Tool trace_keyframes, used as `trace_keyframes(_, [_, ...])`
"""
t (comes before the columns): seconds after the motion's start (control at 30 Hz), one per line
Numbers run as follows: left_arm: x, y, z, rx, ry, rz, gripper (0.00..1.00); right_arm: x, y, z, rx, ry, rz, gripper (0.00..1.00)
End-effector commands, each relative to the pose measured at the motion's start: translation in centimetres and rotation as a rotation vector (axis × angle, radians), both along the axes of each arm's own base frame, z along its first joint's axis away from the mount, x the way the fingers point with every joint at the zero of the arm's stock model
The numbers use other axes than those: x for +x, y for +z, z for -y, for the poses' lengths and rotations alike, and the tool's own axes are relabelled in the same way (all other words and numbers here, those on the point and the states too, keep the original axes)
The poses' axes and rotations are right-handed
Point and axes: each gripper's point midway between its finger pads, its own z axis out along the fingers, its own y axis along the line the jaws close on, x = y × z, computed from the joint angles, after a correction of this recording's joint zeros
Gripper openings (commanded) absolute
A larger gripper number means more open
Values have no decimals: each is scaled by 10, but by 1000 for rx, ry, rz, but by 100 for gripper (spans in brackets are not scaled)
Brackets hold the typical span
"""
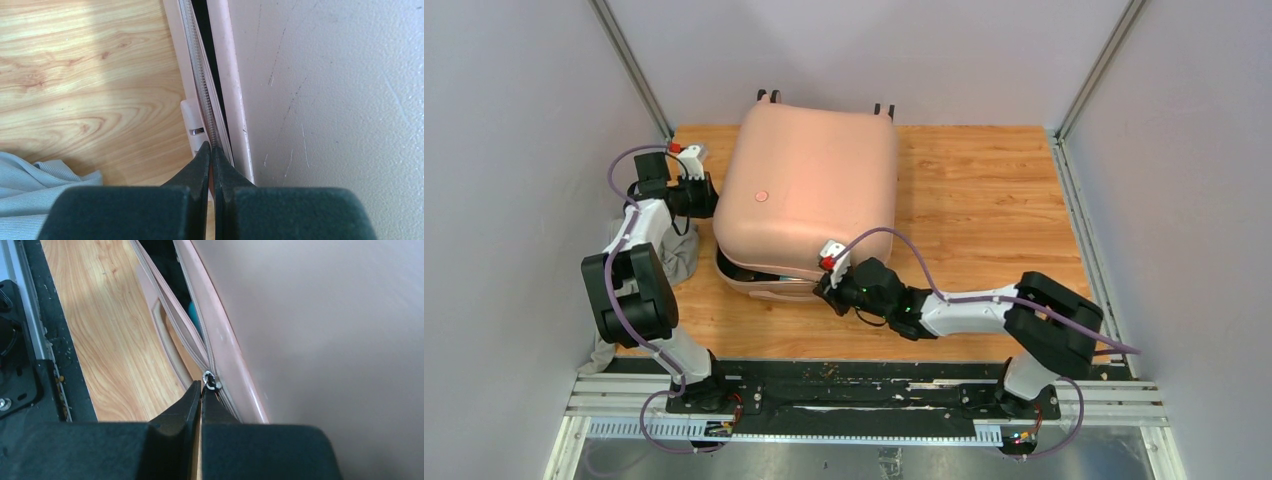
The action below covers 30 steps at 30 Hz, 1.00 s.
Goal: Pack the luggage
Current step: Zip the luggage at the corner of the board.
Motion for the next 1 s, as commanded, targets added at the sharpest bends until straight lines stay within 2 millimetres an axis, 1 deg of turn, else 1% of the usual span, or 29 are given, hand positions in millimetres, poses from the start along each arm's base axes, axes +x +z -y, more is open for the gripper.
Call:
trace_keyframes(0.0, [-103,-57,77,-259,-144,-459,0,-69,15,-63,43,307,-27,0])
trace_keyframes(0.13, [-108,-55,84,-290,-165,-461,0,-78,11,-95,23,381,-23,0])
trace_keyframes(0.17, [-108,-54,85,-299,-171,-458,0,-78,16,-105,30,393,-17,0])
trace_keyframes(0.3, [-110,-49,90,-325,-190,-446,0,-80,13,-130,12,448,-14,0])
trace_keyframes(0.37, [-110,-48,91,-330,-197,-440,0,-80,10,-136,-3,458,-21,1])
trace_keyframes(0.4, [-111,-47,91,-331,-199,-438,0,-79,12,-136,-3,458,-21,4])
trace_keyframes(0.47, [-112,-47,91,-328,-205,-435,0,-74,16,-124,-26,422,-34,16])
trace_keyframes(0.5, [-113,-46,91,-324,-209,-429,0,-68,21,-115,-21,387,-46,22])
trace_keyframes(0.53, [-113,-46,90,-318,-212,-425,0,-61,30,-101,-6,350,-65,29])
trace_keyframes(0.6, [-113,-44,89,-307,-219,-416,0,-48,51,-67,43,262,-117,40])
trace_keyframes(0.63, [-113,-42,89,-299,-225,-407,0,-40,64,-45,74,211,-134,46])
trace_keyframes(0.7, [-114,-40,88,-278,-236,-383,0,-22,88,2,113,61,-136,52])
trace_keyframes(0.73, [-114,-39,87,-264,-242,-370,0,-14,99,27,133,-9,-136,54])
trace_keyframes(0.77, [-114,-38,86,-253,-246,-361,0,-8,119,52,182,-75,-130,56])
trace_keyframes(0.8, [-115,-38,87,-245,-252,-357,0,3,126,76,196,-153,-145,57])
trace_keyframes(0.83, [-117,-39,87,-235,-263,-352,0,19,133,102,209,-250,-160,57])
trace_keyframes(0.9, [-121,-40,89,-200,-287,-340,0,44,142,146,227,-416,-183,57])
trace_keyframes(0.97, [-127,-42,94,-164,-321,-332,0,70,136,188,204,-587,-218,58])
